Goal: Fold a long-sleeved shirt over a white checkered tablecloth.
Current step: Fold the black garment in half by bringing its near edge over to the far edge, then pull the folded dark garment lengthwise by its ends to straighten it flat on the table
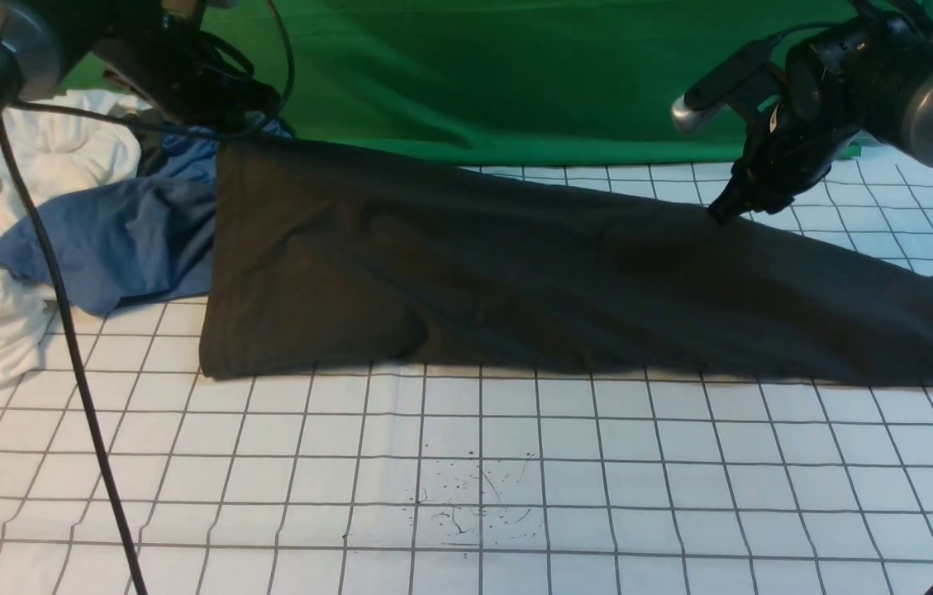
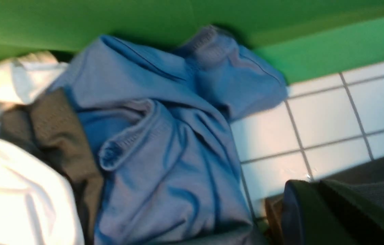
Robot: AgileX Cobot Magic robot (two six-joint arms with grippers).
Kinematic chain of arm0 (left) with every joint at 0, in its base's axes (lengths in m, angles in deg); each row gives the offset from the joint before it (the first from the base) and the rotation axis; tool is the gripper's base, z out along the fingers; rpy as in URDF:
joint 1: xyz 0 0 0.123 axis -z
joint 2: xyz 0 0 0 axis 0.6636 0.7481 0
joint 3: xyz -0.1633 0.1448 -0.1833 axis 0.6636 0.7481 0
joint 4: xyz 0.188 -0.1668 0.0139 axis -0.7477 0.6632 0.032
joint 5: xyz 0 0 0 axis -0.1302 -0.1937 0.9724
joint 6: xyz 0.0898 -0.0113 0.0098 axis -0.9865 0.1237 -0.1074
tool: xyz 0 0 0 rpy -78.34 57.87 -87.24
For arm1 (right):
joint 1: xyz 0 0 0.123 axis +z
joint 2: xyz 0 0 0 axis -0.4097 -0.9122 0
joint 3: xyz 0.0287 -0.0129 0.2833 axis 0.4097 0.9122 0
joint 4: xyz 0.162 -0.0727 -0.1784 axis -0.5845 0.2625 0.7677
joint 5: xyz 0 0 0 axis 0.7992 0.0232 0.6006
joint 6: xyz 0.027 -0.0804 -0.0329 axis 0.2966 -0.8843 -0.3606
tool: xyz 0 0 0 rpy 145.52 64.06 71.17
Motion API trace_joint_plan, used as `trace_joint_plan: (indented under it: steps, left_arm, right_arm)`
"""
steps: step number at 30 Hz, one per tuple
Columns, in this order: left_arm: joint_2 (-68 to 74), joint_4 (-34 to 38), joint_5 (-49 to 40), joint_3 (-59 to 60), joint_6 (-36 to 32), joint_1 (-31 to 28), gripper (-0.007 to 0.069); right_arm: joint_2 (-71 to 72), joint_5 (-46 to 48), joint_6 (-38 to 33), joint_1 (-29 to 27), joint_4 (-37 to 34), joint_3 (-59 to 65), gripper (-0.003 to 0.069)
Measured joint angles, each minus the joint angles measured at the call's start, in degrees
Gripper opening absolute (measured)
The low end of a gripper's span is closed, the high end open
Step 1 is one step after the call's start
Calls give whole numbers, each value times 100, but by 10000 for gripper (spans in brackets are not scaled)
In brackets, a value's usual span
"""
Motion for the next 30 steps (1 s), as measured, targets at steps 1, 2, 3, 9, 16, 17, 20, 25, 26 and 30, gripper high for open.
trace_joint_plan:
  steps: [1,2,3,9,16,17,20,25,26,30]
  left_arm:
    - [29,8,32,0,0,0,-21]
    - [63,35,72,0,0,0,-21]
    - [97,73,102,0,0,5,-21]
    - [224,91,233,0,0,5,32]
    - [8,0,153,0,-138,-1,402]
    - [-76,7,81,0,-144,-1,461]
    - [-344,138,-312,-48,-149,-1,576]
    - [-830,195,-1093,-120,-149,167,610]
    - [-882,181,-1203,-133,-149,236,598]
    - [-907,186,-1413,-146,-149,536,528]
  right_arm:
    - [0,15,89,-13,0,-7,255]
    - [0,65,151,-45,-6,-39,276]
    - [0,138,226,-83,-6,-77,298]
    - [0,1021,641,-441,-60,-534,392]
    - [5,2229,742,-1268,-913,-729,447]
    - [5,2388,737,-1390,-988,-729,449]
    - [52,2640,708,-1682,-1067,-698,450]
    - [502,2581,706,-1941,-1195,-145,453]
    - [615,2487,706,-1949,-1205,56,453]
    - [962,1838,711,-2003,-1256,1068,456]
